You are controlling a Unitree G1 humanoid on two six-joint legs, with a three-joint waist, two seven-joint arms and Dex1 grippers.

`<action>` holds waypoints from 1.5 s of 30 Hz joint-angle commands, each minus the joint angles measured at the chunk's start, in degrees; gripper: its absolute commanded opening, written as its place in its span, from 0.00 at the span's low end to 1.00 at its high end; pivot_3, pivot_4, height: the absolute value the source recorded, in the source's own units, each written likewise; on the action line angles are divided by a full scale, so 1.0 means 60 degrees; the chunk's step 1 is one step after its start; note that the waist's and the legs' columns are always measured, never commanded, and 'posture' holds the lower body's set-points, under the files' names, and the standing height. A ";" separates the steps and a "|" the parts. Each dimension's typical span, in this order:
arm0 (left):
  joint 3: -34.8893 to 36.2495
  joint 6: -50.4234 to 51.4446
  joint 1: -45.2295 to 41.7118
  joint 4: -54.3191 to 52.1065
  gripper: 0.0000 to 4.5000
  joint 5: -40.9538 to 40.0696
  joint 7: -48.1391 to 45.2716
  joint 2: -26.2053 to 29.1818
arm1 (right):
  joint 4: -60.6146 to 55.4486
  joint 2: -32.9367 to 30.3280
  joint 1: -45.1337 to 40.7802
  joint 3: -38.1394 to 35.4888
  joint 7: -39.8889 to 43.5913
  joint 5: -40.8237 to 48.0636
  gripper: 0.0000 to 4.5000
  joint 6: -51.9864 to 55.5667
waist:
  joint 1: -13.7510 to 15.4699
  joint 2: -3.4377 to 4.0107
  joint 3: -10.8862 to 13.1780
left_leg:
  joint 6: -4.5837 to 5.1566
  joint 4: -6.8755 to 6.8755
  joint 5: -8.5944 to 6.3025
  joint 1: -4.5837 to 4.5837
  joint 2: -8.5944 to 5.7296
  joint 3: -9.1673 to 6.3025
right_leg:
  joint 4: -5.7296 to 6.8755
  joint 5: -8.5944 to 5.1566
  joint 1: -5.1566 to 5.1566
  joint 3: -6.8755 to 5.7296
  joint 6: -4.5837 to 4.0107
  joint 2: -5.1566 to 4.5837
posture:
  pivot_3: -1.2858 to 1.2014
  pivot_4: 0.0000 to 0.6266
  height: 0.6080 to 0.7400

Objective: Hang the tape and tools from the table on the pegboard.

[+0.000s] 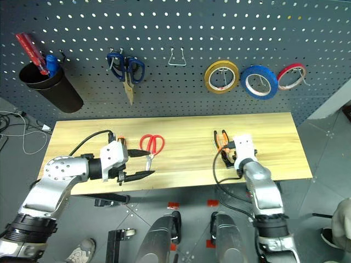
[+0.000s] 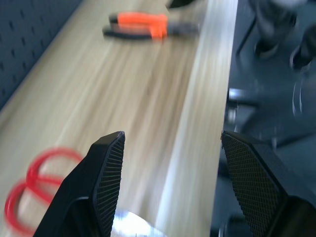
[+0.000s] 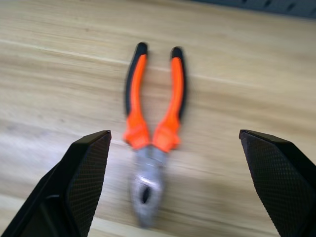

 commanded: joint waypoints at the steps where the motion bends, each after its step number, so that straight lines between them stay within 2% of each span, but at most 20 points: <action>1: 0.0091 -0.0326 0.0009 -0.0046 0.73 0.0053 -0.0182 0.0129 | 0.1188 0.0251 -0.0938 -0.0271 -0.0461 0.0154 0.99 0.0624 | 0.0055 -0.0001 -0.0001 | 0.0001 0.0004 0.0001 -0.0003 -0.0005 0.0000 | 0.0020 0.0001 -0.0010 0.0002 -0.0002 -0.0004 | 0.51 0.51 1.00; 8: 0.0097 -0.0247 0.0014 -0.0202 0.73 0.0058 -0.0152 0.0085 | 0.4280 0.0075 -0.2570 -0.0425 -0.0892 0.0142 0.99 -0.0248 | 0.0004 -0.0005 -0.0003 | 0.0002 0.0003 0.0004 -0.0049 -0.0009 0.0027 | 0.0057 -0.0005 -0.0079 0.0016 0.0000 -0.0004 | 0.52 0.50 1.00; 15: 0.0064 -0.0209 -0.0020 -0.0249 0.73 0.0039 -0.0106 -0.0004 | 0.6561 -0.0195 -0.3798 -0.0539 -0.0567 0.0434 0.99 -0.0809 | -0.0046 -0.0009 -0.0006 | 0.0006 0.0003 0.0005 -0.0049 -0.0004 0.0031 | 0.0064 -0.0005 -0.0082 0.0020 0.0000 0.0001 | 0.52 0.50 1.00; 17: 0.0054 -0.0151 0.0021 -0.0236 0.73 0.0081 -0.0030 -0.0030 | 0.7000 -0.0282 -0.4115 -0.0398 -0.0347 0.0430 0.91 -0.1035 | -0.0051 -0.0012 -0.0008 | 0.0007 0.0004 0.0006 -0.0049 -0.0004 0.0031 | 0.0064 -0.0005 -0.0082 0.0021 0.0000 0.0001 | 0.51 0.49 1.00; 18: 0.0056 -0.0237 0.0116 -0.0182 0.73 0.0156 0.0005 -0.0011 | 0.6949 -0.0358 -0.4205 -0.0130 -0.0041 0.0347 0.87 -0.1144 | -0.0053 -0.0012 -0.0008 | 0.0007 0.0006 0.0006 -0.0049 -0.0004 0.0033 | 0.0065 -0.0005 -0.0081 0.0022 0.0000 0.0001 | 0.51 0.49 1.00; 21: 0.0168 -0.0272 0.0309 -0.0196 0.73 0.0152 0.0152 -0.0063 | 0.6439 -0.0510 -0.4164 0.0259 0.0385 0.0259 0.65 -0.1362 | -0.0064 -0.0012 -0.0007 | 0.0010 0.0006 0.0006 -0.0050 -0.0006 0.0034 | 0.0065 -0.0005 -0.0083 0.0026 0.0000 0.0001 | 0.52 0.49 1.00; 22: 0.0268 -0.0289 0.0366 -0.0217 0.73 0.0114 0.0257 -0.0116 | 0.6058 -0.0569 -0.4025 0.0357 0.0449 0.0236 0.63 -0.1591 | -0.0065 -0.0011 -0.0007 | 0.0011 0.0004 0.0006 -0.0051 -0.0006 0.0035 | 0.0065 -0.0005 -0.0087 0.0027 0.0000 0.0001 | 0.52 0.49 1.00; 24: 0.0539 -0.0421 0.0525 -0.0213 0.73 0.0026 0.0538 -0.0235 | 0.4897 -0.0665 -0.3543 0.0630 0.0582 0.0179 0.63 -0.1977 | -0.0061 -0.0011 -0.0007 | 0.0011 0.0001 0.0006 -0.0055 -0.0005 0.0033 | 0.0064 -0.0005 -0.0090 0.0025 0.0000 0.0001 | 0.52 0.49 1.00; 28: 0.1710 -0.0019 0.1501 -0.0953 0.73 -0.0781 0.1252 -0.0568 | -0.0424 -0.0049 -0.1437 0.1531 0.0587 0.0558 0.63 -0.0912 | -0.0073 -0.0014 -0.0008 | 0.0012 -0.0005 0.0004 -0.0072 -0.0002 0.0035 | 0.0056 -0.0011 -0.0105 0.0027 0.0011 0.0001 | 0.52 0.50 1.00; 30: 0.1998 0.0252 0.1756 -0.1320 0.73 -0.1070 0.1423 -0.0647 | -0.1569 0.0268 -0.0990 0.1768 0.0420 0.0575 0.63 -0.0908 | -0.0152 -0.0013 -0.0008 | 0.0011 -0.0009 0.0001 -0.0076 0.0007 0.0034 | 0.0053 -0.0016 -0.0107 0.0026 0.0019 0.0004 | 0.52 0.50 1.00; 33: 0.2996 0.1740 0.1656 -0.2103 0.73 -0.2439 0.2420 -0.1072 | -0.2864 0.1195 -0.1145 0.2446 -0.0311 0.0137 0.63 -0.2201 | -0.0177 -0.0014 -0.0007 | 0.0018 -0.0001 -0.0003 -0.0073 0.0006 0.0027 | 0.0065 -0.0016 -0.0108 0.0026 0.0019 0.0004 | 0.53 0.50 1.00; 34: 0.3140 0.2031 0.1598 -0.2242 0.73 -0.2648 0.2555 -0.1106 | -0.2970 0.1321 -0.1272 0.2565 -0.0422 0.0014 0.63 -0.2476 | -0.0179 -0.0016 -0.0007 | 0.0020 0.0002 -0.0004 -0.0073 0.0005 0.0022 | 0.0070 -0.0016 -0.0108 0.0024 0.0018 0.0004 | 0.53 0.50 1.00; 38: 0.3367 0.3501 0.0915 -0.2729 0.73 -0.3533 0.2858 -0.0820 | -0.1832 0.1803 -0.3238 0.2546 -0.0771 -0.0331 0.63 -0.4566 | -0.0152 -0.0018 -0.0007 | 0.0009 0.0006 0.0025 -0.0055 -0.0002 -0.0004 | 0.0079 -0.0026 -0.0095 0.0010 0.0046 0.0008 | 0.54 0.50 1.00; 45: 0.3210 0.4783 -0.0022 -0.3006 0.73 -0.3431 0.3674 -0.0411 | 0.1100 0.1816 -0.5744 0.1900 -0.1041 -0.0388 0.63 -0.6998 | 0.0060 -0.0052 -0.0027 | -0.0033 -0.0003 0.0071 -0.0043 -0.0004 -0.0013 | 0.0085 0.0008 -0.0083 0.0000 -0.0006 0.0011 | 0.55 0.50 1.00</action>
